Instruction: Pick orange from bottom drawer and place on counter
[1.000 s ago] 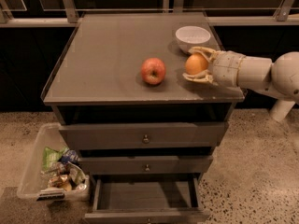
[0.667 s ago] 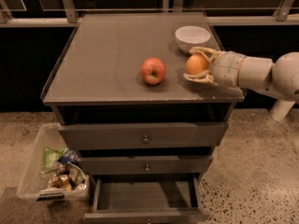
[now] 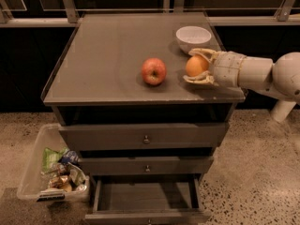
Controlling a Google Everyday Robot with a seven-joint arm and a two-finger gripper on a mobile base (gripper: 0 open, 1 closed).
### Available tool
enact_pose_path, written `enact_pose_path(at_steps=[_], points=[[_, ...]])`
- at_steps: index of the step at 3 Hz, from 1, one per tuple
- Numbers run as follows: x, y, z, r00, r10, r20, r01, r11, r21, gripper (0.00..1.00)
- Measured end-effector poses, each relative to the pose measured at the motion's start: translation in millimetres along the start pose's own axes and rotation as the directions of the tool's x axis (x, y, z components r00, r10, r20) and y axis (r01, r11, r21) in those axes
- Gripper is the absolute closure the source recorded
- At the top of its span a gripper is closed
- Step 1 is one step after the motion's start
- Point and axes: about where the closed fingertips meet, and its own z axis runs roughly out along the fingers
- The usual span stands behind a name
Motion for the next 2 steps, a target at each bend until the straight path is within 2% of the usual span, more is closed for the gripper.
enact_pose_path(at_steps=[1, 2], points=[[0.0, 0.0, 0.0, 1.000, 0.000, 0.000, 0.000, 1.0000, 0.000, 0.12], [-0.1, 0.0, 0.1, 1.000, 0.000, 0.000, 0.000, 1.0000, 0.000, 0.00]])
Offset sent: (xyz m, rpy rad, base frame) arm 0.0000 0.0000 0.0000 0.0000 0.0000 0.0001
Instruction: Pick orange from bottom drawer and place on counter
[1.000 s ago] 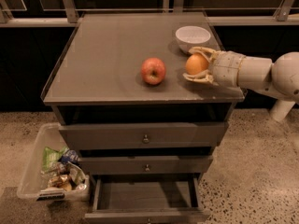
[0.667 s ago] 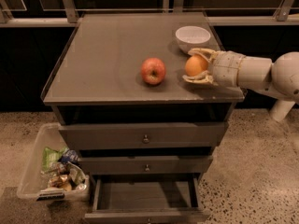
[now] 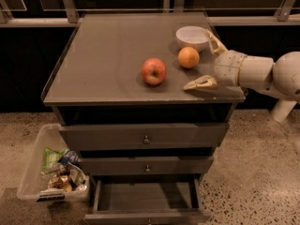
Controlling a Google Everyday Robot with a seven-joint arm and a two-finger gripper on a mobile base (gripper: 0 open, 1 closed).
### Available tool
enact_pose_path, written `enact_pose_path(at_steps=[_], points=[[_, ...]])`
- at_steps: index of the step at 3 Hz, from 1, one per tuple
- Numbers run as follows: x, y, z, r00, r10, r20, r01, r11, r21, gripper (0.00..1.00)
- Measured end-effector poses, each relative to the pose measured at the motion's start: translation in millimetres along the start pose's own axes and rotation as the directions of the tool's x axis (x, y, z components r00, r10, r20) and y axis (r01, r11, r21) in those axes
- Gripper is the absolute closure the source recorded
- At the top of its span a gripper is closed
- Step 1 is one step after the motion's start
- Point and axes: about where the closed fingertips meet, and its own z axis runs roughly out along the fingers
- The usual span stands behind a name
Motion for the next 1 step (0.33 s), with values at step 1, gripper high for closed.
enact_pose_path(at_steps=[1], points=[[0.0, 0.0, 0.0, 1.000, 0.000, 0.000, 0.000, 1.0000, 0.000, 0.00]])
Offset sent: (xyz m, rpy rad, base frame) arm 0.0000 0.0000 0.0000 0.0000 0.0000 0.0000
